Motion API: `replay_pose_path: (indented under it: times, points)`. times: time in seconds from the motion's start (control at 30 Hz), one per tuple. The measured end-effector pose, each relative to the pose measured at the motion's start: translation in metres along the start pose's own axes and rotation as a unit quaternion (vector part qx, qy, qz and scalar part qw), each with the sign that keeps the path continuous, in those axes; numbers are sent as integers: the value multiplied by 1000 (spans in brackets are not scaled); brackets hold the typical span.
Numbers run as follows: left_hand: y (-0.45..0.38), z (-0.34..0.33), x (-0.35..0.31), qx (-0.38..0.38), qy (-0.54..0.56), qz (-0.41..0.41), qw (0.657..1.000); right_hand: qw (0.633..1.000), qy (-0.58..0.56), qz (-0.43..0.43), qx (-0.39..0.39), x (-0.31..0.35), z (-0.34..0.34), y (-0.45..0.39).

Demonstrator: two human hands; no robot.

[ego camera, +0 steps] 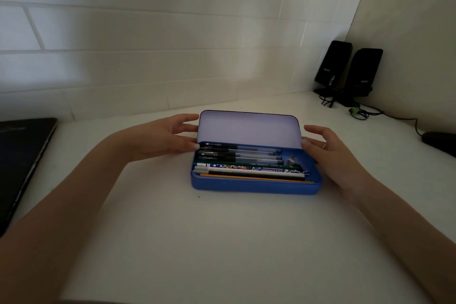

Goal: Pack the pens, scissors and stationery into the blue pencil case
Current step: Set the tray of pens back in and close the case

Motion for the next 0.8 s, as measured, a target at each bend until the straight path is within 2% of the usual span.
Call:
replay_pose_path:
  times: [0.17,0.4,0.53,0.8]
  points:
    - [-2,2,5,-20,28,21,999,999,-35,21,-22,1,6,-2]
    - [-4,-5,10,0,62,29,998,996,-76,45,-24,8,7,1]
    - [-5,-4,12,4,44,33,998,995,-80,58,-24,12,8,4]
    - [-4,-6,11,42,33,30,998,991,-131,22,-27,16,14,3]
Point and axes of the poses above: each hand's wrist, its own y-axis away from the middle knuckle, its own z-axis out of the back of the hand, x = y × z, the point moved 8 cm from there along -y, towards the middle knuckle, and after that the axes turned 12 degrees about -z, right-handed, at the moved point
